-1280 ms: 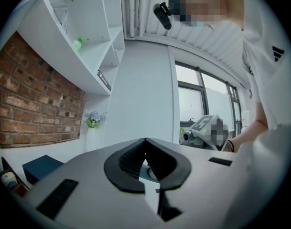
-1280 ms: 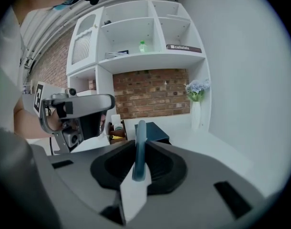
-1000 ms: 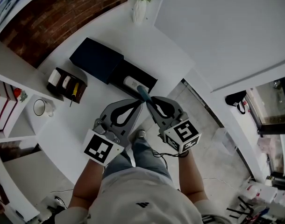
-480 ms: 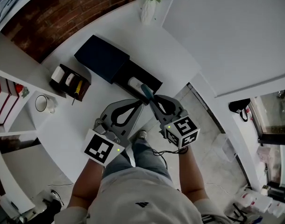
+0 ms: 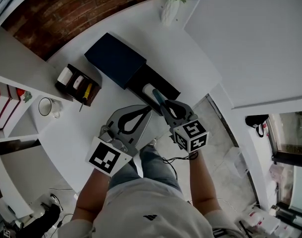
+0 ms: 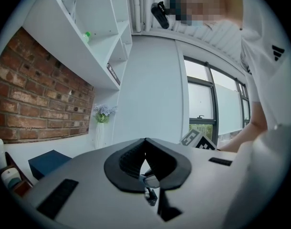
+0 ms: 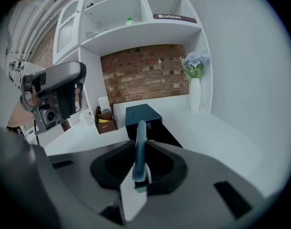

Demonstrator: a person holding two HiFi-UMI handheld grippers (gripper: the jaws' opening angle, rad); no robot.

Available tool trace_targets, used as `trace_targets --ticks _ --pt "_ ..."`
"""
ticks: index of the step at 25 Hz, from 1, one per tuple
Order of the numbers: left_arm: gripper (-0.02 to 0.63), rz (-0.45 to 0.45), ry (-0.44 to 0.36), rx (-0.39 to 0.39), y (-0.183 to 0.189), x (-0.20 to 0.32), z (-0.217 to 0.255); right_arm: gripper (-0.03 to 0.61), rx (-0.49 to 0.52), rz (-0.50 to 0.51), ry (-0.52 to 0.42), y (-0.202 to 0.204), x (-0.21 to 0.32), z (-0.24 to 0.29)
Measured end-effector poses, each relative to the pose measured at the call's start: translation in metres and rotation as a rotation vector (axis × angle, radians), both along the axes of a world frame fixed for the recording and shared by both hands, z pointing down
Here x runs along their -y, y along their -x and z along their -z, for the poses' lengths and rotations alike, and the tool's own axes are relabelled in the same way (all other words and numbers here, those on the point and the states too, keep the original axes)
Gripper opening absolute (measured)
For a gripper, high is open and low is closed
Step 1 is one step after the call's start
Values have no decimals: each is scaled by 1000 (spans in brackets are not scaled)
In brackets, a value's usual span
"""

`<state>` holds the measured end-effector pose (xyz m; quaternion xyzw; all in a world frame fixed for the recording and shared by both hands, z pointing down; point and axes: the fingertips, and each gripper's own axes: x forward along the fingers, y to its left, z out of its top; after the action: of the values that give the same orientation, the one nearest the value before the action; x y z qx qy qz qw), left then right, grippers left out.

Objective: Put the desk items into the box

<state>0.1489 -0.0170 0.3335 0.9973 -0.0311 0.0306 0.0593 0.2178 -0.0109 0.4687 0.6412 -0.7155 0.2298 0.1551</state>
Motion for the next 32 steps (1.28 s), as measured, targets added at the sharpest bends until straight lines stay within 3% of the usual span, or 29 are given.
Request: trace_targets --ticks 18,32 --pt "11 44 41 16 3 31 -15 77 -23 56 179 7 13 -54" --pt "11 60 42 13 9 35 -13 80 -9 36 209 9 14 -61"
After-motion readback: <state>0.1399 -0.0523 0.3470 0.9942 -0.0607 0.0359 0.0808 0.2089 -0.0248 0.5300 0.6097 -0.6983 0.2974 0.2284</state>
